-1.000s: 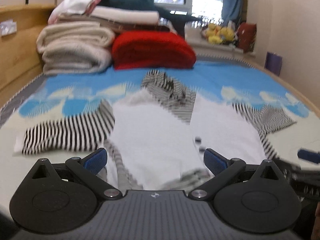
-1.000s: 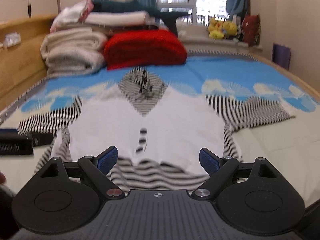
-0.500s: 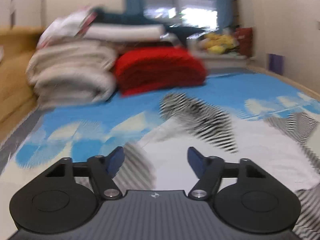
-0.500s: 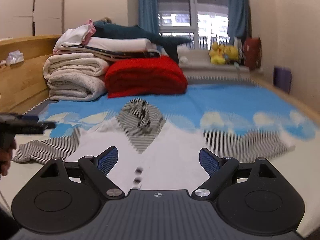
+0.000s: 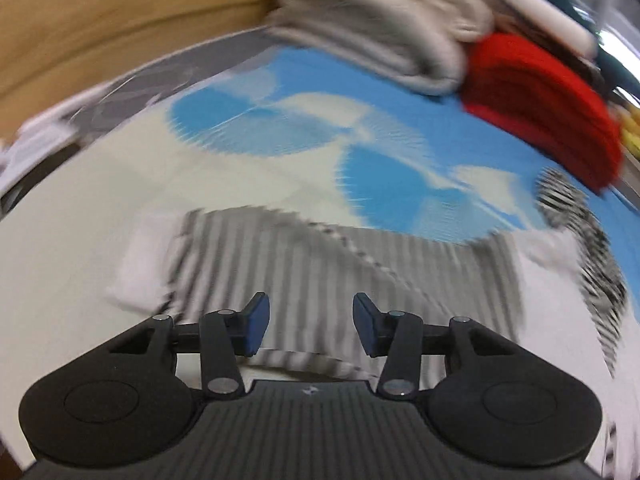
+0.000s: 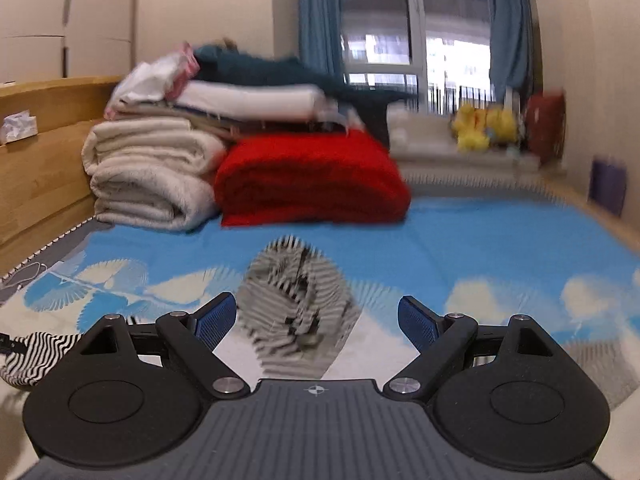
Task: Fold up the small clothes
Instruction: 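Grasp the white sleeve cuff with the left gripper and fold it across the body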
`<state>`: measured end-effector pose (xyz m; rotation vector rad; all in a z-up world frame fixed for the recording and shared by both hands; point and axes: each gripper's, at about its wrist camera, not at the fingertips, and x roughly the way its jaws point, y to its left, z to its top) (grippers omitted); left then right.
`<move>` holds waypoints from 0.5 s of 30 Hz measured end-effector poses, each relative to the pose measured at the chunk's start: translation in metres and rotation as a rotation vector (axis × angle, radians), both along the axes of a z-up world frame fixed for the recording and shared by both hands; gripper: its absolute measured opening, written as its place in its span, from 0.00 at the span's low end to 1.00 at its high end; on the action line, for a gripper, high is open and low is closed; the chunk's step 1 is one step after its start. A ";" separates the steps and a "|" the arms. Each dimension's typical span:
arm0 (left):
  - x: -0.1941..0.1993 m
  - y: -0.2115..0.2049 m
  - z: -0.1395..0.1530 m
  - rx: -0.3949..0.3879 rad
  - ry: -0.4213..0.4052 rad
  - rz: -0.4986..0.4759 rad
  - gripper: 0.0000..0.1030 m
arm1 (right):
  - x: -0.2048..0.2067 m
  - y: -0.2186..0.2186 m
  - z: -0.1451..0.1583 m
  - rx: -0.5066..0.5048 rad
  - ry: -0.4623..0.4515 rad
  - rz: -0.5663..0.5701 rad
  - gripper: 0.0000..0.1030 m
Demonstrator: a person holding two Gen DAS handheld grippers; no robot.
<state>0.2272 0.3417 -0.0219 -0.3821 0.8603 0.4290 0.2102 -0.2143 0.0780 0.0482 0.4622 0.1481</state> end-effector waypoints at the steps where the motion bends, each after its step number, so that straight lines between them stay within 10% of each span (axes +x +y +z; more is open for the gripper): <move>1: -0.004 0.010 0.001 -0.012 0.008 0.043 0.55 | 0.008 0.002 -0.006 0.012 0.043 -0.010 0.82; 9: -0.030 0.089 -0.021 -0.253 0.073 0.431 0.60 | 0.025 0.032 -0.011 -0.069 0.020 0.051 0.48; 15: -0.034 0.092 -0.025 -0.241 0.095 0.445 0.51 | 0.030 0.031 -0.016 -0.063 0.053 0.052 0.39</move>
